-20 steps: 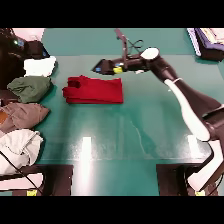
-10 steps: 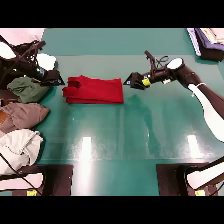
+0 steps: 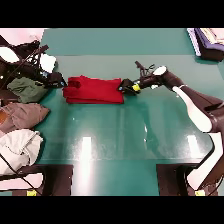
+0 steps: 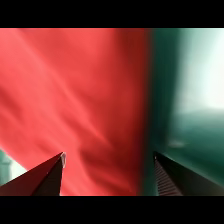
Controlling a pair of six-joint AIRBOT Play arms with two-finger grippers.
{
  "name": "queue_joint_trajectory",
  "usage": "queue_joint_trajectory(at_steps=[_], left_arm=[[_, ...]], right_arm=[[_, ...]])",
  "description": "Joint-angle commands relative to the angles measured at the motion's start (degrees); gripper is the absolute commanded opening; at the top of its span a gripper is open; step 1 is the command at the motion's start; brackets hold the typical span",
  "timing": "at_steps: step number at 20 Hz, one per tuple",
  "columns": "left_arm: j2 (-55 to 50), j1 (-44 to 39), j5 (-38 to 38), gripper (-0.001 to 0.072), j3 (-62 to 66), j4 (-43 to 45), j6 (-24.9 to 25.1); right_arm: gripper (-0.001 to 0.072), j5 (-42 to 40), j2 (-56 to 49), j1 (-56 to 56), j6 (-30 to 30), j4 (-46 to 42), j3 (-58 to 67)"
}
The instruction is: Fold the shirts.
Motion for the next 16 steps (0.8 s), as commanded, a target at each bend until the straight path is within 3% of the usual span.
queue_joint_trajectory(at_steps=[1,2,4,5,6,7,11,16], left_arm=[[0.0,0.0,0.0,0.0438,-0.1,-0.3,0.4],[0.0,0.0,-0.1,0.0438,-0.1,-0.4,0.4],[0.0,0.0,-0.4,0.0438,-0.1,-0.4,0.4],[0.0,0.0,-0.4,0.0438,-0.1,-0.4,0.4],[0.0,0.0,-0.4,0.0437,-0.1,-0.4,0.4],[0.0,0.0,-0.4,0.0438,-0.1,-0.4,0.4],[0.0,0.0,-0.6,0.0437,-0.1,-0.4,0.8],[0.0,0.0,-1.3,0.0437,-0.1,-0.4,0.9]], right_arm=[[0.0623,-0.8,-6.0,3.5,0.8,4.1,6.4],[0.0619,-1.4,-7.3,4.6,0.7,4.9,7.6],[0.0475,-2.3,-8.8,6.3,0.7,4.8,9.5],[0.0329,-2.6,-9.2,6.8,0.6,4.8,10.1],[0.0061,-2.9,-9.2,7.3,-1.1,4.8,10.7],[0.0018,-2.5,-9.1,7.3,-2.6,4.8,11.6],[0.0014,1.0,-5.2,3.6,-3.2,1.4,14.7],[0.0014,6.5,7.1,-8.5,-0.8,-14.9,13.4]])
